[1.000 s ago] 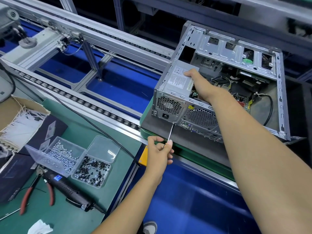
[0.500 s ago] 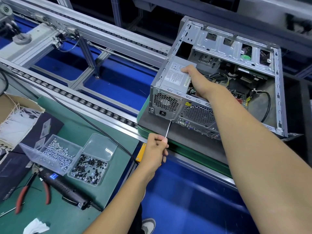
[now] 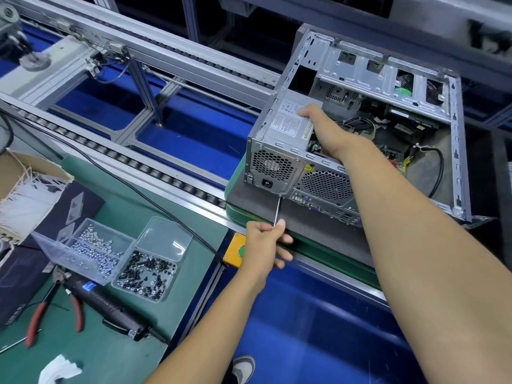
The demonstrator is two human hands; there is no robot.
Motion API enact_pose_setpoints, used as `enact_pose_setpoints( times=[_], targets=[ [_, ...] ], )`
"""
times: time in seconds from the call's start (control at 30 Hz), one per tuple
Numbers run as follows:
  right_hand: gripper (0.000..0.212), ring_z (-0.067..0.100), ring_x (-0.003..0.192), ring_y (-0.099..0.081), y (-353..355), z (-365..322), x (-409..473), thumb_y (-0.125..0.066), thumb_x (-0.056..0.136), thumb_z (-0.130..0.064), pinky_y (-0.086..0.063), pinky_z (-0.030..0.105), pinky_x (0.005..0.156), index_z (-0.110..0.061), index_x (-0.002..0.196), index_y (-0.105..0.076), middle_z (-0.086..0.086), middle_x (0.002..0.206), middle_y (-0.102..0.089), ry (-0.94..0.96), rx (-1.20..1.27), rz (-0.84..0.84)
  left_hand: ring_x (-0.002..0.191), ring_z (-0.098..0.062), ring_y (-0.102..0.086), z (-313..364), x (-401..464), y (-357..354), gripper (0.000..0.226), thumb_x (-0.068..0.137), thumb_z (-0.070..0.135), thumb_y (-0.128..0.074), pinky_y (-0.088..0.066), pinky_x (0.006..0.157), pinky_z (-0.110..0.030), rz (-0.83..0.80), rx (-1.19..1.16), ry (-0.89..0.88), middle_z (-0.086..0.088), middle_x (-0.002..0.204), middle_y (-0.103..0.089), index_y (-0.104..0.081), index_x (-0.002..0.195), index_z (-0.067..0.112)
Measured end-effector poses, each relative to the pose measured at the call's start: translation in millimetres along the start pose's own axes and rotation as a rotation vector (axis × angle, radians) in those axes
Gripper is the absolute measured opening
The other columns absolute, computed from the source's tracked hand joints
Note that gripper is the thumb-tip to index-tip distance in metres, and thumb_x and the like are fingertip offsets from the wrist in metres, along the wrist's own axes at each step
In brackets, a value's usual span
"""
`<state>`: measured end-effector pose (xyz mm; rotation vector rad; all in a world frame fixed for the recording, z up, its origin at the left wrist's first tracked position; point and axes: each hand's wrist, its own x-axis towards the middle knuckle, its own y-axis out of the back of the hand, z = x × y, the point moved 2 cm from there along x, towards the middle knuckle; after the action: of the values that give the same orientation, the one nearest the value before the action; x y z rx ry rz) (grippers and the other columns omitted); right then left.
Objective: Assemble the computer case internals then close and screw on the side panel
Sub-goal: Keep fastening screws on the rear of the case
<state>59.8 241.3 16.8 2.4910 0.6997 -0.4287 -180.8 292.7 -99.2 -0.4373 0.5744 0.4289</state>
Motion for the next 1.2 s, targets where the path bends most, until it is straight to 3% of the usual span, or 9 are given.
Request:
enact_pose_setpoints(
  times=[0.13,0.3,0.47,0.6,0.73,0.8,0.9,1.03,1.2],
  targets=[
    [0.057,0.009,0.096,-0.052,0,-1,-2,-0.038,0.099,-0.054,-0.034,0.030,0.072,-0.016,0.141,-0.047,0.008,0.139,-0.057,-0.004,0.006,-0.009,0.038,-0.015,-0.028,7,-1,3,0.038,0.104,0.045,-0.051,-0.023,0.038,-0.020,-0.066,0.095,0.029,-0.002,0.051,-0.044,-0.035,0.099,0.011],
    [0.059,0.007,0.099,-0.050,0,-1,-2,-0.039,0.098,-0.055,-0.032,0.029,0.072,-0.017,0.142,-0.046,0.005,0.139,-0.054,-0.012,0.004,-0.004,0.041,-0.019,-0.036,13,-3,16,0.006,0.101,0.007,-0.033,-0.026,0.043,-0.026,-0.098,0.016,-0.034,-0.009,0.058,-0.048,-0.038,0.098,0.009],
    [0.084,0.010,0.098,-0.051,-1,-3,-5,-0.041,0.074,-0.067,-0.033,0.031,0.072,-0.018,0.142,-0.047,0.003,0.132,-0.058,-0.020,0.002,-0.007,0.056,-0.018,-0.056,5,-4,25,0.022,0.103,0.019,-0.058,-0.037,0.042,-0.025,-0.040,-0.026,-0.072,-0.003,0.069,-0.059,-0.039,0.114,0.020],
    [0.071,0.009,0.101,-0.051,0,0,-1,-0.040,0.088,-0.063,-0.032,0.031,0.074,-0.017,0.142,-0.046,0.004,0.135,-0.057,-0.008,-0.015,-0.004,0.061,-0.011,-0.063,0,-2,23,0.038,0.088,0.013,-0.079,-0.041,0.044,-0.023,0.051,0.012,-0.129,0.006,0.068,-0.057,-0.048,0.109,0.023],
    [0.059,0.007,0.090,-0.051,1,2,0,-0.038,0.098,-0.056,-0.033,0.030,0.070,-0.016,0.140,-0.046,0.003,0.123,-0.060,-0.004,-0.020,0.006,0.055,-0.007,-0.055,-4,-2,13,0.030,0.091,0.019,-0.075,-0.037,0.042,-0.020,0.077,0.063,-0.149,0.007,0.070,-0.054,-0.049,0.104,0.021],
    [0.057,0.006,0.085,-0.051,1,2,0,-0.038,0.100,-0.054,-0.034,0.028,0.067,-0.015,0.140,-0.046,0.000,0.113,-0.059,-0.002,-0.008,0.010,0.053,-0.011,-0.054,-3,0,11,0.016,0.100,0.022,-0.062,-0.033,0.040,-0.021,0.065,0.052,-0.133,0.002,0.078,-0.059,-0.046,0.102,0.020],
    [0.059,0.006,0.085,-0.051,0,0,-1,-0.038,0.098,-0.055,-0.034,0.028,0.067,-0.014,0.141,-0.046,0.001,0.116,-0.057,0.000,-0.001,0.010,0.054,-0.014,-0.055,-1,2,10,0.008,0.104,0.011,-0.044,-0.033,0.040,-0.023,0.045,0.094,-0.170,0.000,0.082,-0.068,-0.043,0.102,0.019],
    [0.080,0.013,0.104,-0.055,-2,-5,-7,-0.042,0.076,-0.066,-0.035,0.030,0.074,-0.017,0.139,-0.049,0.005,0.132,-0.060,0.001,0.010,-0.001,0.059,-0.007,-0.055,1,-2,13,0.026,0.101,0.011,-0.055,-0.041,0.045,-0.023,0.054,0.170,-0.259,0.005,0.080,-0.068,-0.045,0.105,0.034],
    [0.083,0.015,0.112,-0.055,-3,-7,-9,-0.042,0.073,-0.068,-0.034,0.031,0.077,-0.019,0.139,-0.050,0.005,0.134,-0.060,-0.002,0.018,0.004,0.058,-0.008,-0.052,5,2,15,0.038,0.088,0.010,-0.075,-0.050,0.055,-0.027,0.102,0.210,-0.309,0.004,0.072,-0.052,-0.056,0.096,0.041]
  ],
)
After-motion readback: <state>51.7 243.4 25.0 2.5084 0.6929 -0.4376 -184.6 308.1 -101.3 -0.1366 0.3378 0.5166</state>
